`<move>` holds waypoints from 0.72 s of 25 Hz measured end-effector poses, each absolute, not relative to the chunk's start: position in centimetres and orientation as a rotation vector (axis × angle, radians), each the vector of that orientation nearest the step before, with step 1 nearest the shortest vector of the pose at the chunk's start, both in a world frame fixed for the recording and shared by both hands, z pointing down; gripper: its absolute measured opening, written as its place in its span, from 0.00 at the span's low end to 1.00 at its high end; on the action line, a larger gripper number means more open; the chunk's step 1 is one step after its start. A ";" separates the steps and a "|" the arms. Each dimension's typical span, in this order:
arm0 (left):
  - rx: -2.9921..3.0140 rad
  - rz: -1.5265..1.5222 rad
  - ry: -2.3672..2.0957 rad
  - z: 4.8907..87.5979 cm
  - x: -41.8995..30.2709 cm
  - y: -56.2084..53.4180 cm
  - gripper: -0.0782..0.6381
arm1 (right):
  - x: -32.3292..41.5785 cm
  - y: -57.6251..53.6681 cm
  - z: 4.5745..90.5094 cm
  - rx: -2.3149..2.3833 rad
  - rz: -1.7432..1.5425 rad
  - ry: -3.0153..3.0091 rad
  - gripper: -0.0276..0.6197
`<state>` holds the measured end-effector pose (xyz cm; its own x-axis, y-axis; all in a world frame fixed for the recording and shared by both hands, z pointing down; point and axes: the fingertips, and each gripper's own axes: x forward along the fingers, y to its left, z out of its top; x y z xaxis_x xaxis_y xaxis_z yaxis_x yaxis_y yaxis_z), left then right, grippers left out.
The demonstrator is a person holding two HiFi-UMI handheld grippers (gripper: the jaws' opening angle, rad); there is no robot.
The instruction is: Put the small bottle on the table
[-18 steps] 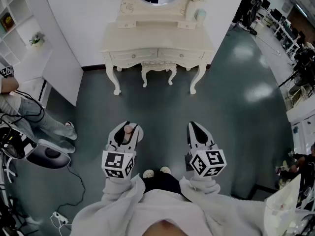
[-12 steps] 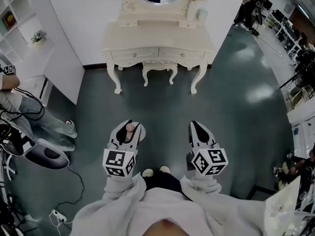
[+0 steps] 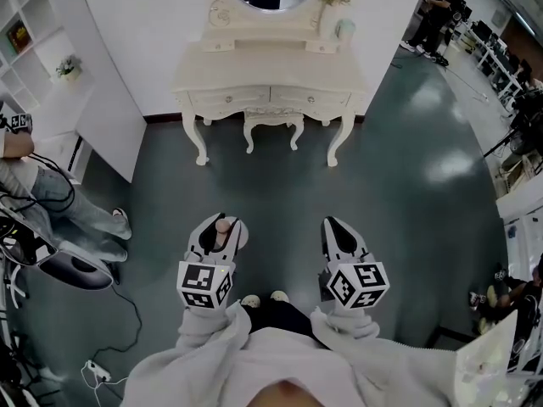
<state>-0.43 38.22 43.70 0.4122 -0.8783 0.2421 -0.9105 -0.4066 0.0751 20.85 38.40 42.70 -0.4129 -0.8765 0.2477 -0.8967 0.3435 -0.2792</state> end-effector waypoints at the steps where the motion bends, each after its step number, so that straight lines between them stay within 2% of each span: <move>1: 2.475 0.249 -1.588 43.9 0.0 38.3 0.31 | 21.4 38.4 42.9 1.676 0.586 -2.529 0.09; 18: 2.448 0.266 -1.574 46.9 2.5 36.9 0.31 | 23.0 36.2 46.0 1.621 0.647 -2.523 0.09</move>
